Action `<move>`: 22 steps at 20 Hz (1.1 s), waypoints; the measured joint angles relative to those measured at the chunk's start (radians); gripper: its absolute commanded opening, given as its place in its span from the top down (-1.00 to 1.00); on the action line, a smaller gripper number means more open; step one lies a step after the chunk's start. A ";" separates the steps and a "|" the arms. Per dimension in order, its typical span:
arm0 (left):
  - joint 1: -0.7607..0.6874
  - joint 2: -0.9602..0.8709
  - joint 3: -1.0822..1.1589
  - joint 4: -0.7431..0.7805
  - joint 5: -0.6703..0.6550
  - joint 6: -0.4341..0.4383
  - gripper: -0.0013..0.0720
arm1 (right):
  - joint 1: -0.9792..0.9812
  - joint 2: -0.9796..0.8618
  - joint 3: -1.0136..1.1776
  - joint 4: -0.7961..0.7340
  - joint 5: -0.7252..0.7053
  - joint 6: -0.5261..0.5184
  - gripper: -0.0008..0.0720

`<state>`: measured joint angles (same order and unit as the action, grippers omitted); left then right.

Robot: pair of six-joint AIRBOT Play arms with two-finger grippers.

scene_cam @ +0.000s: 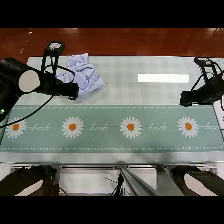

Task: Fold the shirts.

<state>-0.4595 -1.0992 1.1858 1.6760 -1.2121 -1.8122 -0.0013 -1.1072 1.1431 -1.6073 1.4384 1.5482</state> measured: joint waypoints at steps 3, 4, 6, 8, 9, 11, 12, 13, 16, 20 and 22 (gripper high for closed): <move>0.000 0.000 0.000 0.000 0.000 0.000 -0.89 | 0.000 0.000 0.000 0.000 0.000 0.000 -0.64; 0.000 0.000 0.000 0.000 0.000 0.000 -0.89 | 0.000 0.000 0.000 0.000 0.000 0.000 -0.64; 0.000 0.000 0.000 0.000 0.000 0.000 -0.89 | 0.000 0.000 0.000 0.000 0.000 0.000 -0.64; 0.000 0.000 0.000 0.000 0.000 0.000 -0.89 | 0.000 0.000 0.000 0.000 0.000 0.000 -0.64; 0.000 0.000 0.000 0.000 0.000 0.000 -0.89 | 0.000 0.000 0.000 0.000 -0.002 0.000 -0.64; 0.000 -0.002 0.000 0.000 0.017 0.000 -0.89 | 0.000 -0.001 0.000 0.000 -0.018 0.000 -0.64; 0.000 -0.005 0.000 0.000 0.036 0.000 -0.89 | 0.000 -0.001 0.000 0.000 -0.024 0.000 -0.64; 0.000 -0.010 0.000 0.003 0.057 0.003 -0.89 | 0.000 -0.001 0.000 0.001 -0.027 0.000 -0.64; 0.022 -0.042 0.000 0.045 0.173 0.029 -0.91 | 0.000 -0.001 0.000 0.010 -0.026 0.001 -0.64; 0.134 -0.132 0.000 0.076 0.336 0.000 -0.96 | 0.000 -0.001 0.000 0.026 -0.014 0.001 -0.64; 0.198 -0.195 0.000 0.049 0.392 -0.014 -1.00 | 0.000 -0.001 0.000 0.026 -0.021 0.001 -0.64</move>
<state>-0.2615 -1.2945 1.1858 1.7252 -0.8204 -1.8263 -0.0013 -1.1084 1.1431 -1.5814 1.4174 1.5490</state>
